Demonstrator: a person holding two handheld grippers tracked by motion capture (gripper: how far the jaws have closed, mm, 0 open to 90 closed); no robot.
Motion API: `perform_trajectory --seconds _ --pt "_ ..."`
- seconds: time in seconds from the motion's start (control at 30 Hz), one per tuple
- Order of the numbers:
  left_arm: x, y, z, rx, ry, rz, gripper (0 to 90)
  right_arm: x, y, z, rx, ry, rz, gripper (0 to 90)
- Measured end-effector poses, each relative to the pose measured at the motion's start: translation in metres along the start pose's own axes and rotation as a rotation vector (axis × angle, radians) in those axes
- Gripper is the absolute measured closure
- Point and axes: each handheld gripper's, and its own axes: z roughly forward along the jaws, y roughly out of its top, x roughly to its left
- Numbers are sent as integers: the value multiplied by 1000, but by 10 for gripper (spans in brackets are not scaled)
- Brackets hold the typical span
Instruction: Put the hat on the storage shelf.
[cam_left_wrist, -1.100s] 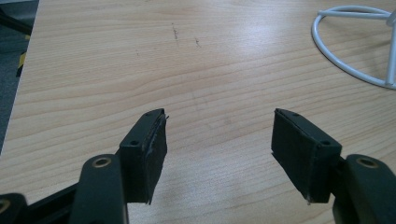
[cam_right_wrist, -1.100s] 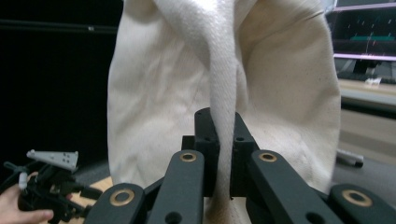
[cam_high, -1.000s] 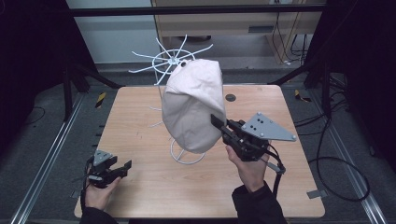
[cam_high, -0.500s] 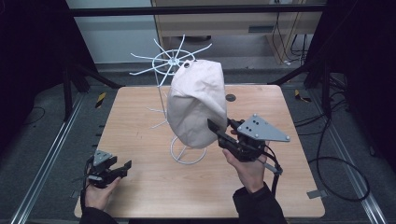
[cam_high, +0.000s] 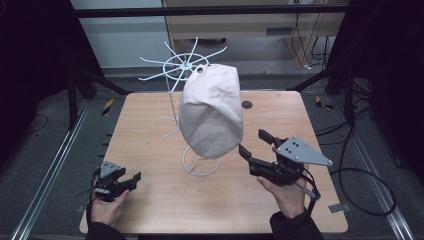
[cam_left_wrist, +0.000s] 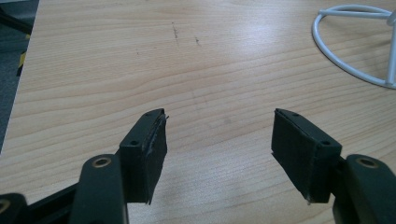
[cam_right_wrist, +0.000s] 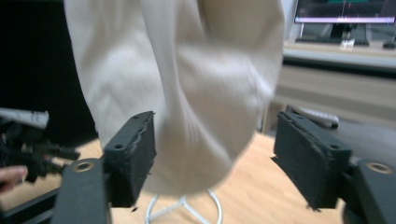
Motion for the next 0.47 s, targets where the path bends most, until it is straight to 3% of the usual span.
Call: perform_trajectory --seconds 0.23,0.47 --pt "0 0 0 0 2 1 351 -25 -48 -5 107 -7 68 181" --pt "0 -1 2 3 -1 6 330 -64 -105 -1 241 -109 98 163"
